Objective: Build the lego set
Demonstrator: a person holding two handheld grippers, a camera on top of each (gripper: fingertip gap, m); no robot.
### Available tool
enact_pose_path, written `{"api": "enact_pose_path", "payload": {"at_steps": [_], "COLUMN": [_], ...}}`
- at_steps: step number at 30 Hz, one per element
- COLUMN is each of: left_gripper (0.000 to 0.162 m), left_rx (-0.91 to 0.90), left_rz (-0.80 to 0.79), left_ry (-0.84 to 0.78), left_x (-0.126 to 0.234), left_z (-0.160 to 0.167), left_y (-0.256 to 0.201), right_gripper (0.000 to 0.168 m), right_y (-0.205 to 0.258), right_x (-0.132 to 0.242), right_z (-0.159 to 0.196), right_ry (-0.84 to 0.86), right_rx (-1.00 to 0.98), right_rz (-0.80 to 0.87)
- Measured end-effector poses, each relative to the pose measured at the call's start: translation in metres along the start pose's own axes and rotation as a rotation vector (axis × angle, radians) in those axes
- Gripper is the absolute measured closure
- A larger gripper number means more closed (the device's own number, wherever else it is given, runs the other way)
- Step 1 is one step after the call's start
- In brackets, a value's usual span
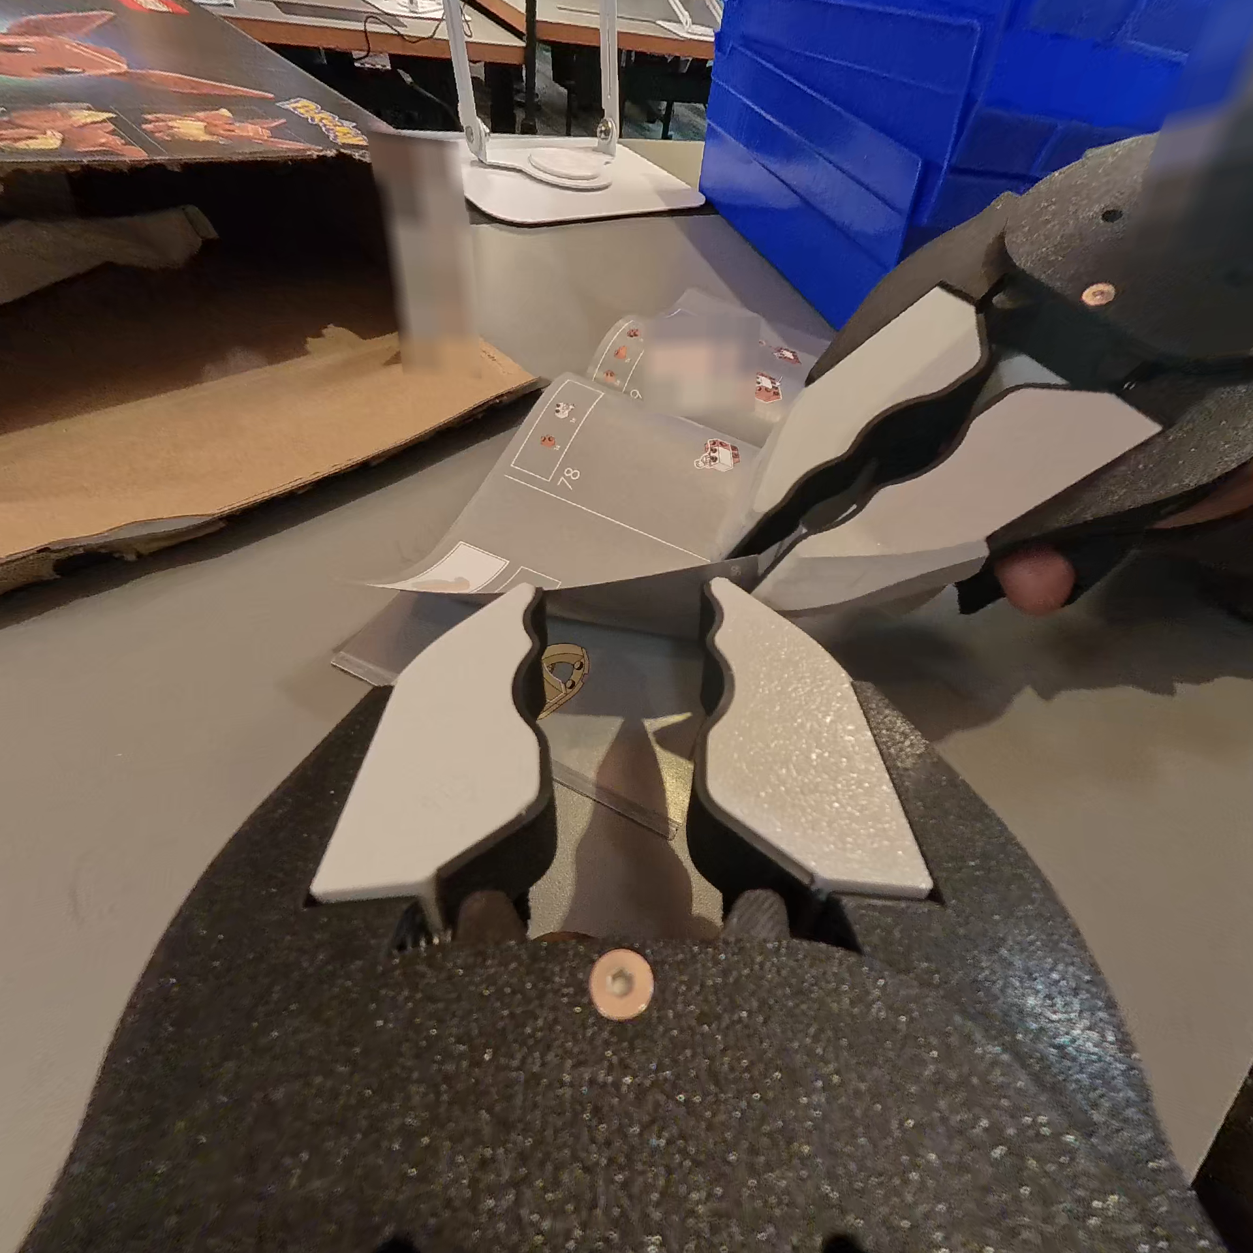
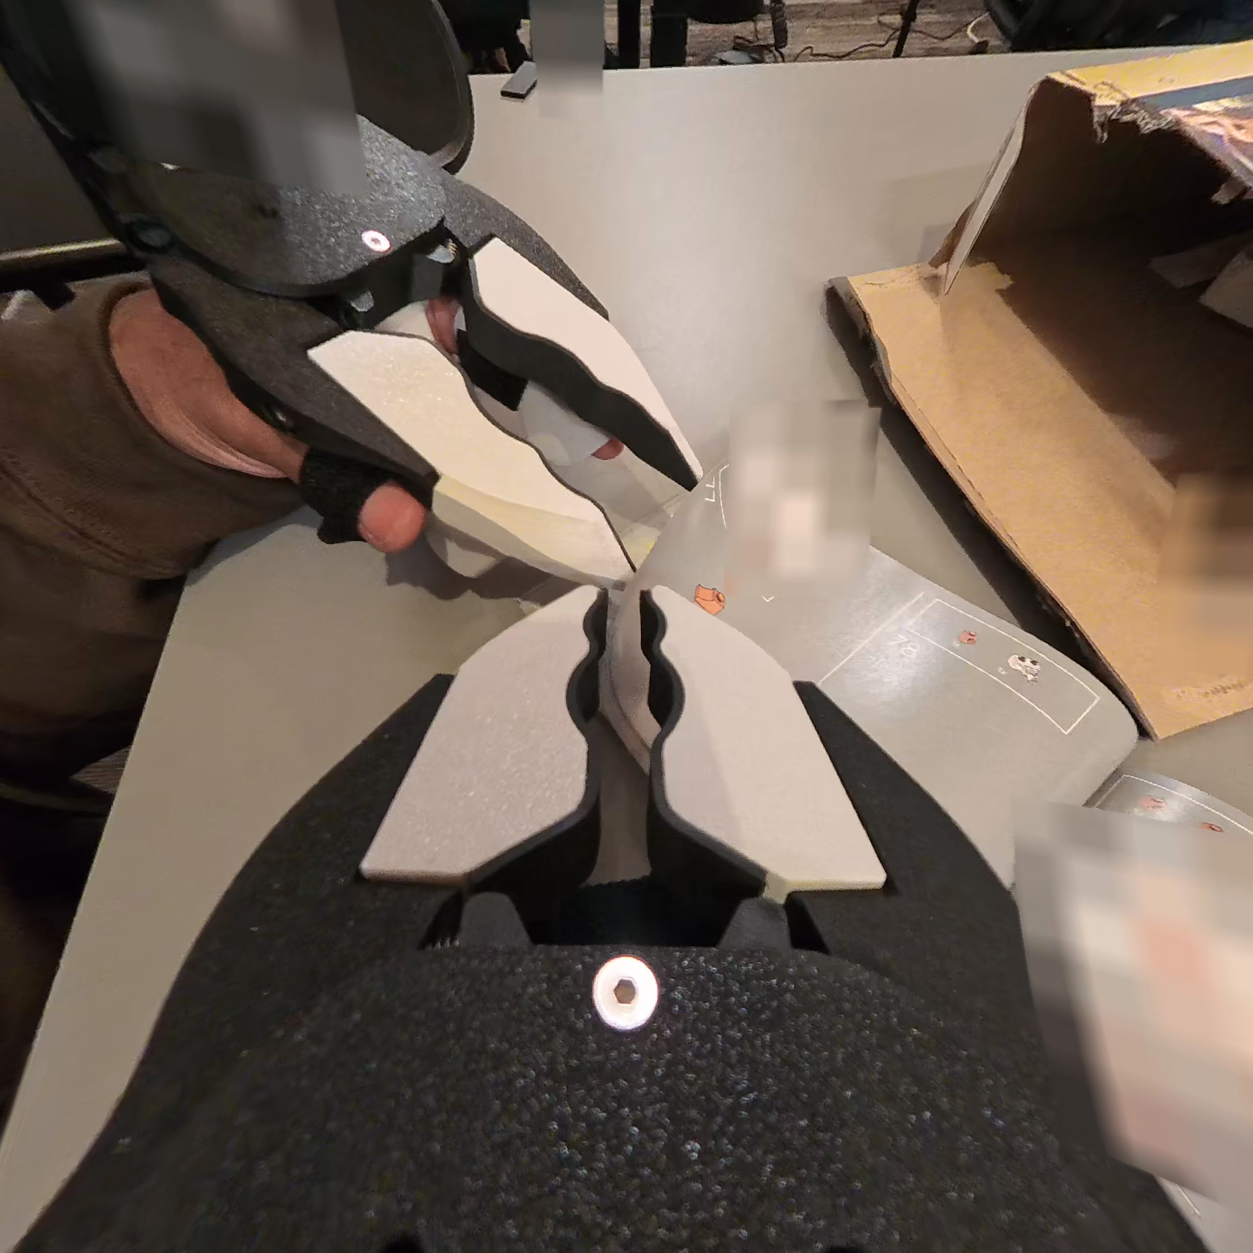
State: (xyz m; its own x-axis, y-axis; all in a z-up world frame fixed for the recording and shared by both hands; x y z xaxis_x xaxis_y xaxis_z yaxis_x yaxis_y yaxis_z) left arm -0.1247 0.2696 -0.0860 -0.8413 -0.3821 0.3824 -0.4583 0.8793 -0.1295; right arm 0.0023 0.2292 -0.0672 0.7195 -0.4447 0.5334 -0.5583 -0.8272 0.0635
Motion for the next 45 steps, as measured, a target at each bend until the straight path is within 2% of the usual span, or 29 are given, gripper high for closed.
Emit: {"api": "enact_pose_path", "payload": {"at_steps": [14, 24, 32, 40, 45], "left_gripper": [0.119, 0.119, 0.119, 0.119, 0.118], "left_rx": [-0.022, -0.014, -0.015, -0.024, -0.033], "left_rz": [-0.01, -0.004, -0.004, 0.009, 0.002], "left_ry": [0.019, 0.012, 0.011, 0.004, 0.013], "left_x": [-0.002, -0.001, -0.002, -0.001, -0.002], "left_z": [0.001, 0.0, 0.0, 0.0, 0.0], "left_y": [-0.002, -0.001, -0.002, -0.003, -0.004], "right_gripper": [0.159, 0.159, 0.166, 0.168, 0.168], "right_y": [0.009, 0.009, 0.002, -0.012, -0.013], "right_x": [0.002, 0.003, 0.007, 0.013, 0.013], "right_z": [-0.004, -0.002, 0.001, 0.006, 0.007], "right_ry": [-0.04, -0.019, -0.052, -0.121, -0.13], "right_rx": [0.024, 0.133, 0.035, -0.163, -0.18], "right_rz": [-0.071, 0.023, 0.016, -0.026, -0.034]}}
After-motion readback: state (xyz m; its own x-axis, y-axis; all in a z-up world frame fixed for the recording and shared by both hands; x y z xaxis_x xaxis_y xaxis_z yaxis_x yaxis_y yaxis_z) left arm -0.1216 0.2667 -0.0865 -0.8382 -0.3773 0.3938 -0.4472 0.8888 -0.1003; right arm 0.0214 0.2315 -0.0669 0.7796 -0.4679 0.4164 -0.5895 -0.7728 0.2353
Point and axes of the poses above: each gripper's, where its closed fingertips meet, x back along the fingers, z out of its underside, y = z × x across the jaws, the point moved 8 cm from there along x, back along the fingers, and after that the axes turned 5 degrees about -z, right-handed, at the moved point
